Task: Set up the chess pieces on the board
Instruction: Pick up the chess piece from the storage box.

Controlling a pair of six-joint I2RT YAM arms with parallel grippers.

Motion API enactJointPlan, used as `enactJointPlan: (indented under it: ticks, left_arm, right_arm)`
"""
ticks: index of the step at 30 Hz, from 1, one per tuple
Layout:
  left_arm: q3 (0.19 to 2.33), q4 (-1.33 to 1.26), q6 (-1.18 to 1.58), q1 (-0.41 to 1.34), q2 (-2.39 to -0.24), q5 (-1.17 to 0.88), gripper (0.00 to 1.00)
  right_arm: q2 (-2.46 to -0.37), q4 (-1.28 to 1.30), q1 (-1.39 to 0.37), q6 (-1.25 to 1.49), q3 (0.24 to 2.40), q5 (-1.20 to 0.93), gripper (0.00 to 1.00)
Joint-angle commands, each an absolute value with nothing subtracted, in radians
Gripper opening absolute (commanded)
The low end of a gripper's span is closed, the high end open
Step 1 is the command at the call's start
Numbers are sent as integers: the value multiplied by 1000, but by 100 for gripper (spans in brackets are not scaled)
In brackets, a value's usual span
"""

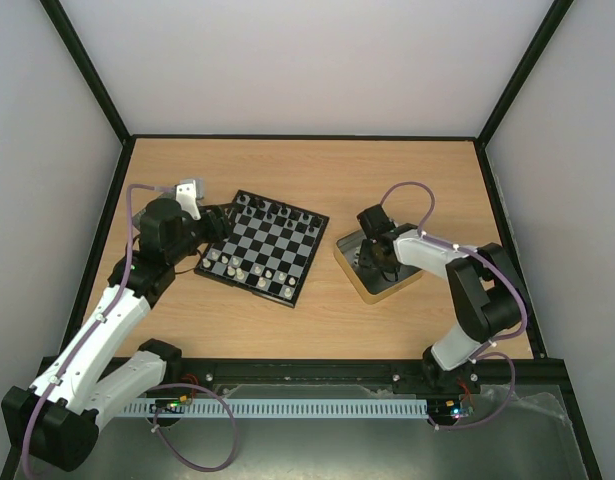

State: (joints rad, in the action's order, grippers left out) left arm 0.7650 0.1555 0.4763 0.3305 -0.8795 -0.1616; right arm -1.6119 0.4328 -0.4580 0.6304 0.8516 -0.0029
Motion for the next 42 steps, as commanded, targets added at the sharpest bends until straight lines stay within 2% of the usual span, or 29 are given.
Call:
enactJointPlan:
  ticks: [1,6,17,23,30,36,39,42]
  left_arm:
    - [755,133,469,327,-881,-166,64]
    - [754,129,471,327,-887,-166,64]
    - [756,132,472,327,-883,-167,64]
    - [758,132,475,327,-885,-172,65]
    - [750,125,487,327,-885,-181,65]
    - [750,120,490,327,-888,-187,66]
    - [750,122,491,328,-885,-190,66]
    - [747,126,490,327,-882,-190,66]
  right_arm:
    - [-1597,435,-462,601,849,-22,42]
    - [-1571,439,-462,588,859,-34,38]
    - [-1579,472,-462,711,852,89,34]
    - [-1577,457,-462,748,842,65,22]
    - [-1544,455,-462,785,804,61,28]
    - [-1548,431,-462,781,794,70,18]
    - [-1555,404,-462,763,792,75,17]
    - [-1570,397,-462,750,797,93,26]
